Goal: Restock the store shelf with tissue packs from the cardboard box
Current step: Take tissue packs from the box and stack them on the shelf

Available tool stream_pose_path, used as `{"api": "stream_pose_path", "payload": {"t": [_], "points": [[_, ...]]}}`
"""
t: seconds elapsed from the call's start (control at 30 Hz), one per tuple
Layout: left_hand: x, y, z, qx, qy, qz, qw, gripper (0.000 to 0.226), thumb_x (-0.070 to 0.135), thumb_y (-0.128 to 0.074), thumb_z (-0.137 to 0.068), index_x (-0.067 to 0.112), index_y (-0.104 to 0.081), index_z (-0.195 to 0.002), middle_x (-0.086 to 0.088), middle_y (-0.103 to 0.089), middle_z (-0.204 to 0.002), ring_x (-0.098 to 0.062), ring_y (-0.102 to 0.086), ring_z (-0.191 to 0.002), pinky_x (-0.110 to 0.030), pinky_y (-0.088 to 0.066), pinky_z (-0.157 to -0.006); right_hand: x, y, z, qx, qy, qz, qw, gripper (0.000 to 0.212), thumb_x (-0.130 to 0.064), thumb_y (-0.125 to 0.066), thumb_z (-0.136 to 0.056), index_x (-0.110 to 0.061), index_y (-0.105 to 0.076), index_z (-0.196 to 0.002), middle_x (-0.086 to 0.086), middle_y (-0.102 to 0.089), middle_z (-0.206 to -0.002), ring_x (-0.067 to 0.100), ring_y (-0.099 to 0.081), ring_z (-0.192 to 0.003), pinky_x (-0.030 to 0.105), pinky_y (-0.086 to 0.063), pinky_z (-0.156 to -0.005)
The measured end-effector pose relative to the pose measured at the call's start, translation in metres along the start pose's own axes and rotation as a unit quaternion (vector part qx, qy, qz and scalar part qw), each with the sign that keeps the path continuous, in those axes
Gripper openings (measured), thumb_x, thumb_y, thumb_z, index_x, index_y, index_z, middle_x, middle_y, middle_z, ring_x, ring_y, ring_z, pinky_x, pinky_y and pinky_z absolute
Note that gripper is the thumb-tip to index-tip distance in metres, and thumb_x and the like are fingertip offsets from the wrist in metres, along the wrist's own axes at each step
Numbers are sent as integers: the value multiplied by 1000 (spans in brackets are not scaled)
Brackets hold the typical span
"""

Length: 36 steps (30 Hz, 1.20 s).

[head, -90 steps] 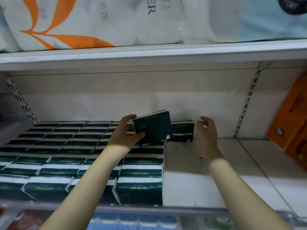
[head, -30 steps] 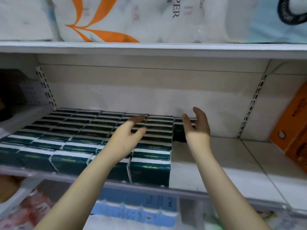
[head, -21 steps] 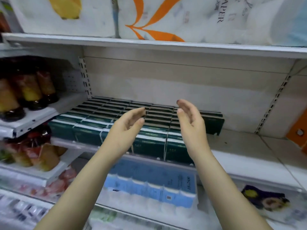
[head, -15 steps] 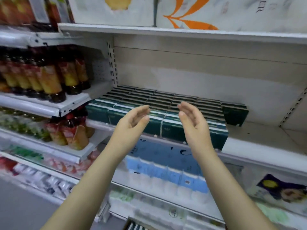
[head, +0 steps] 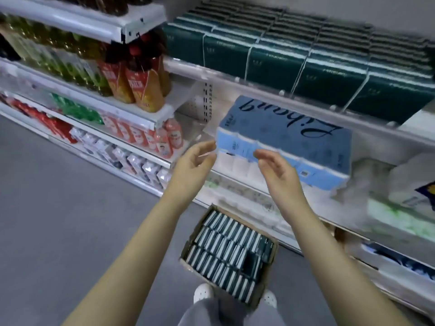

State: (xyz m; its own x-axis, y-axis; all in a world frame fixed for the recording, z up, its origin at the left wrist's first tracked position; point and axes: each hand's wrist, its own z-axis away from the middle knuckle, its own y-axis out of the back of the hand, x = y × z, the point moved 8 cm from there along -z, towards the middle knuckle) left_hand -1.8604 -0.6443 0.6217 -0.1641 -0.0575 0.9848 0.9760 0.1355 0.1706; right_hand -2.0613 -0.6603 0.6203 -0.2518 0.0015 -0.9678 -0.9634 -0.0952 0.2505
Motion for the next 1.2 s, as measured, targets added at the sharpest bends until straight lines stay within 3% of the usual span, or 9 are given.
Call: {"api": "stream_pose_path", "payload": {"t": [0.17, 0.33, 0.47, 0.67, 0.83, 0.93, 1.07, 1.13, 1.2], "points": [[-105, -18, 32, 5, 112, -29, 993, 27, 19, -52, -99, 21, -59, -125, 13, -62, -121, 12, -56, -101, -2, -43, -80, 120, -18, 22, -60, -110, 42, 991, 21, -19, -52, -100, -25, -63, -117, -16, -62, -119, -13, -54, -106, 8, -42, -92], [-241, -59, 68, 1, 252, -31, 967, 25, 18, -54, -98, 21, -61, -121, 3, -64, -122, -14, -61, -111, -30, -48, -97, 265, -25, 52, -112, -267, 75, 954, 19, -24, -49, -101, -27, -60, -117, -15, -59, -114, 7, -54, -112, 11, -41, -81], [-344, -102, 100, -9, 325, -34, 945, 26, 15, -52, -98, 17, -60, -123, 6, -62, -121, -6, -58, -106, -8, -44, -84, 375, -21, 71, -143, -352, 128, 916, 23, -24, -47, -102, -23, -60, -122, -9, -56, -113, 14, -53, -109, 27, -39, -87], [-505, -167, 132, -57, 408, -53, 910, 30, 18, -52, -98, 22, -58, -127, 9, -63, -117, -2, -58, -99, -3, -41, -76, 544, -29, 98, -162, -451, 204, 853, 36, -25, -42, -104, -16, -53, -137, 4, -50, -142, 24, -48, -128, 28, -36, -92], [-608, -202, 142, -49, 459, -27, 887, 30, 15, -51, -99, 20, -57, -128, 8, -61, -121, -7, -55, -112, -20, -41, -98, 663, -56, 109, -165, -500, 209, 824, 37, -26, -43, -103, -23, -52, -138, 1, -54, -135, 19, -58, -105, 33, -42, -89], [-654, -215, 141, -59, 473, -23, 879, 30, 17, -50, -99, 22, -57, -128, 12, -60, -116, -4, -54, -109, -19, -39, -96, 714, -68, 107, -150, -520, 207, 815, 37, -25, -43, -103, -24, -50, -140, 4, -56, -120, 30, -59, -108, 44, -47, -94], [-697, -223, 135, -68, 475, -27, 877, 28, 18, -51, -99, 23, -59, -124, 11, -62, -115, -5, -56, -107, -18, -39, -89, 758, -80, 102, -152, -533, 205, 807, 41, -28, -46, -103, -27, -46, -143, 19, -49, -138, 38, -56, -114, 48, -45, -98], [-712, -225, 134, -65, 480, -29, 874, 26, 19, -52, -98, 25, -60, -122, 9, -63, -116, -7, -58, -107, -20, -41, -88, 771, -83, 100, -152, -544, 203, 800, 45, -31, -46, -102, -27, -39, -147, 14, -51, -137, 33, -60, -105, 46, -50, -89], [-721, -226, 133, -66, 482, -28, 873, 25, 20, -53, -97, 26, -60, -120, 9, -63, -117, -7, -58, -108, -22, -43, -90, 781, -82, 98, -143, -543, 210, 801, 48, -33, -48, -102, -28, -36, -148, 8, -43, -145, 18, -58, -93, 32, -48, -72]]}}
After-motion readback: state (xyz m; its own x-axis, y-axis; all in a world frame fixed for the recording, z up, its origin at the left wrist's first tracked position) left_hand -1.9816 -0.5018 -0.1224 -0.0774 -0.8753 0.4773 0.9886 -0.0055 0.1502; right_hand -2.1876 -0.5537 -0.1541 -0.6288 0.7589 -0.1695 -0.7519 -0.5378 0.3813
